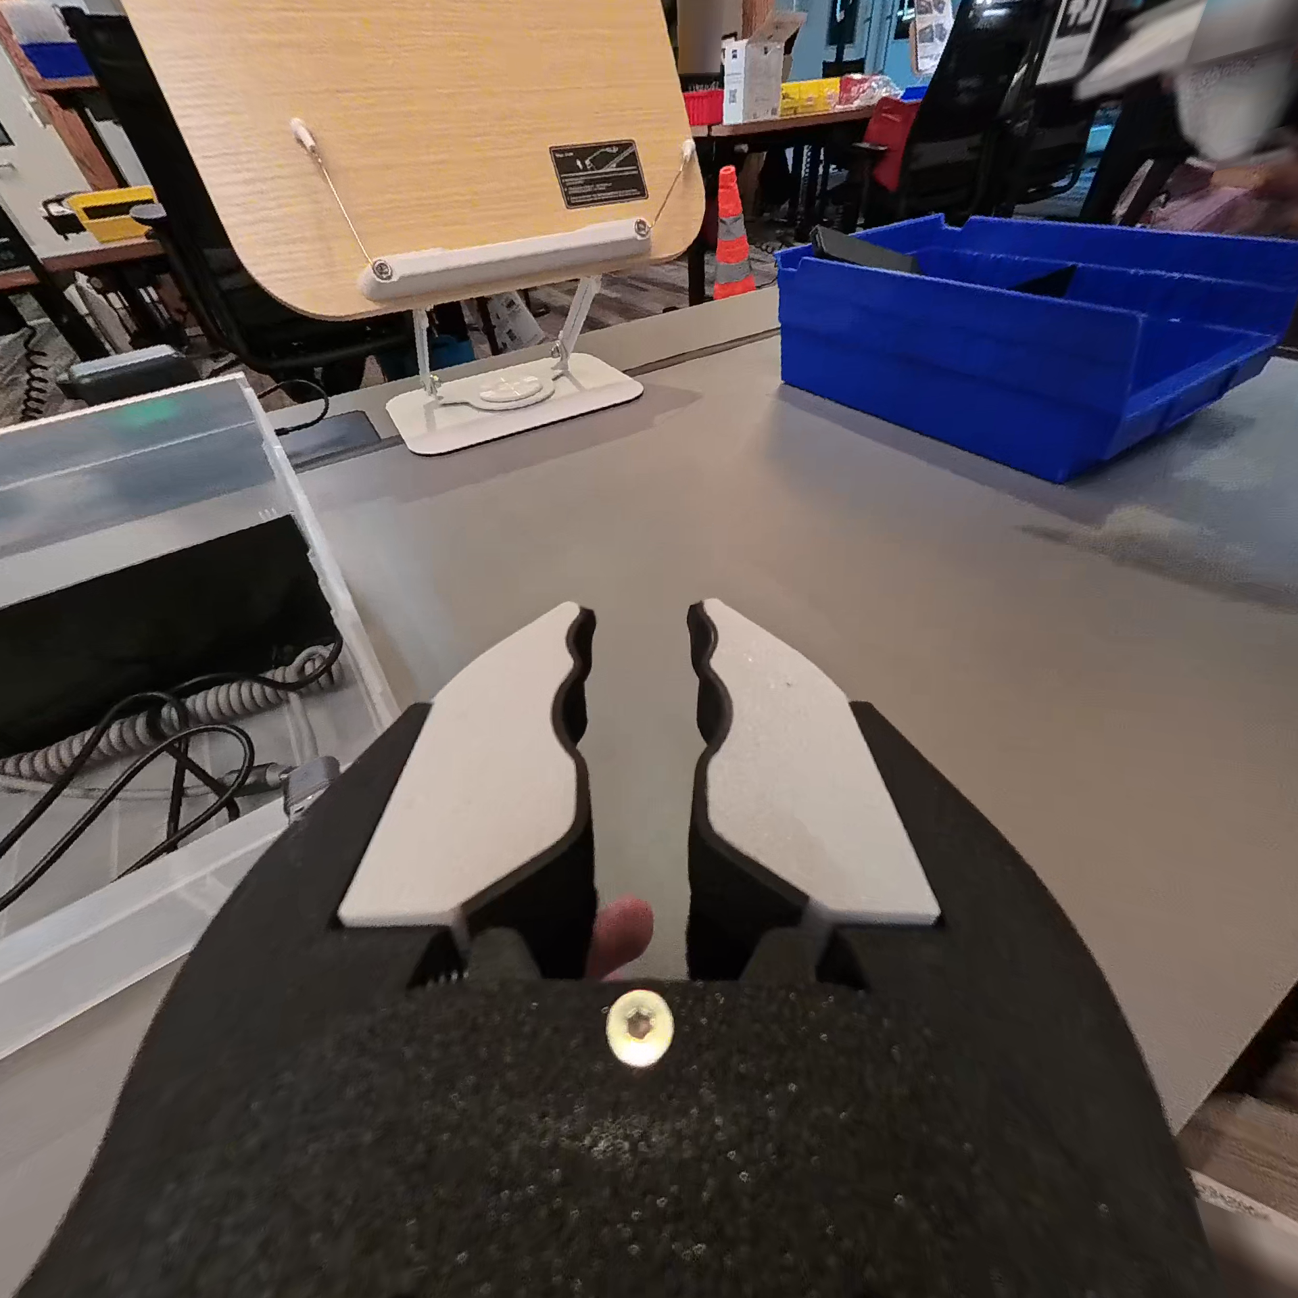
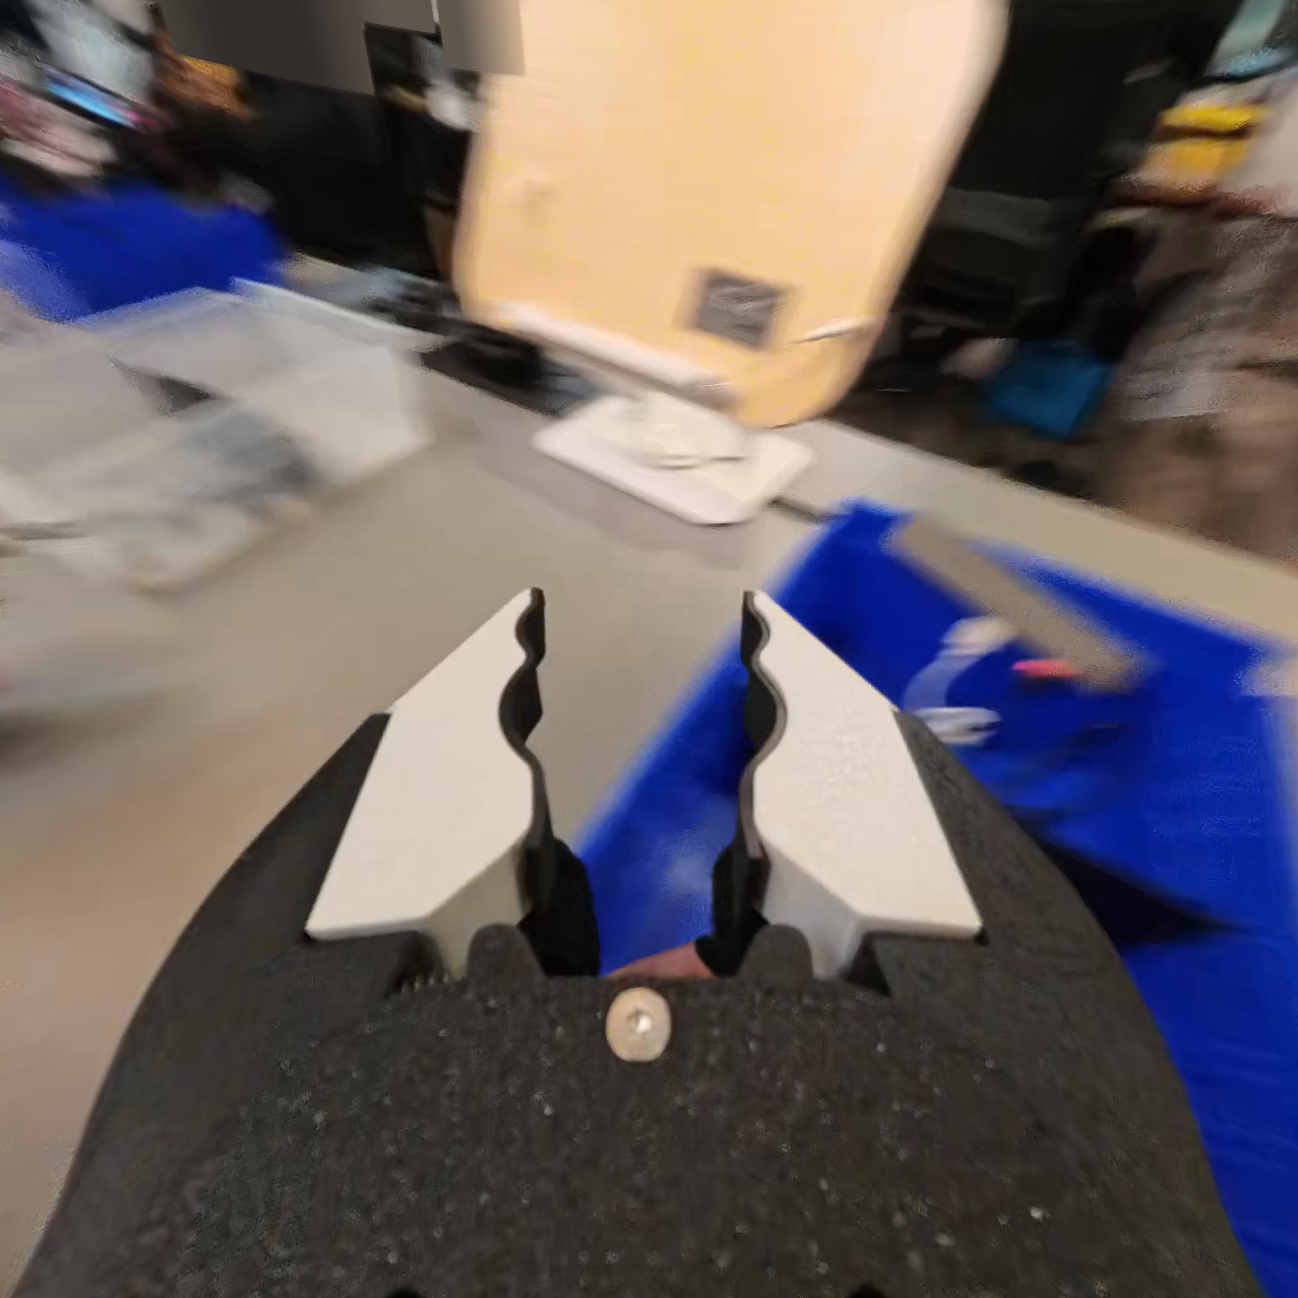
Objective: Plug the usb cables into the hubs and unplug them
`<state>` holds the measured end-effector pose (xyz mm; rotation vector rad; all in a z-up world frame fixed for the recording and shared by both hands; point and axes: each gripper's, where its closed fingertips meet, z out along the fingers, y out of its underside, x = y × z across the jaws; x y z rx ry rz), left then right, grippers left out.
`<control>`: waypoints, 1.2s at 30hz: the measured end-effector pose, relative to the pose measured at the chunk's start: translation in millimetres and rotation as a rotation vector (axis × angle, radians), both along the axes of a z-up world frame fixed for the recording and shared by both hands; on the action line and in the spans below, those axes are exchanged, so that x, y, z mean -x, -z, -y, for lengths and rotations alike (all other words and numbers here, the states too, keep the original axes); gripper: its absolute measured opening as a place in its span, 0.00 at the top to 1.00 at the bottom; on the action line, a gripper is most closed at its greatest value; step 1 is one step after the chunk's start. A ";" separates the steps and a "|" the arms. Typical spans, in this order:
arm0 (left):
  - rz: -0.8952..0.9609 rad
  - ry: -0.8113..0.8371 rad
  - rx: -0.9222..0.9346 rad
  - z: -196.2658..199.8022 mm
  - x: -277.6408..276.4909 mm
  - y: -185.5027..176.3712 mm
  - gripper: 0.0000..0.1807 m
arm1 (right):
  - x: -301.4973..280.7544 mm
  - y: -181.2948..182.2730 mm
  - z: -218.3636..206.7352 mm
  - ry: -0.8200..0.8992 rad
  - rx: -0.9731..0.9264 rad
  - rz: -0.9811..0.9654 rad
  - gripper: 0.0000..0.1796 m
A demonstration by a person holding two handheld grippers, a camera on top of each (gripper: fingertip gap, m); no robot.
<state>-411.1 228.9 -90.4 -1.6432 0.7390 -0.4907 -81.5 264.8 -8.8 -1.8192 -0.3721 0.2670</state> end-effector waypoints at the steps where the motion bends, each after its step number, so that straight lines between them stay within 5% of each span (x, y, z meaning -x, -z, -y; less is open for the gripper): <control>1: -0.005 0.001 0.000 0.3 -0.3 0.9 0.85 | 38.3 12.4 23.3 -0.084 0.008 -0.092 0.69; 6: -0.020 0.024 0.044 2.8 -4.2 8.6 0.83 | 166.6 91.5 92.4 -0.279 0.101 -0.290 0.73; 9: -0.012 0.028 0.089 1.9 -5.6 12.7 0.80 | 194.5 101.3 105.9 -0.390 0.187 -0.254 0.72; 31: 0.109 -0.150 0.173 -40.5 53.9 -18.6 0.79 | 150.0 97.3 86.6 -0.243 0.207 -0.423 0.73; 36: -0.145 0.063 0.137 -87.7 74.6 -49.2 0.72 | 150.3 97.9 82.2 -0.246 0.210 -0.429 0.73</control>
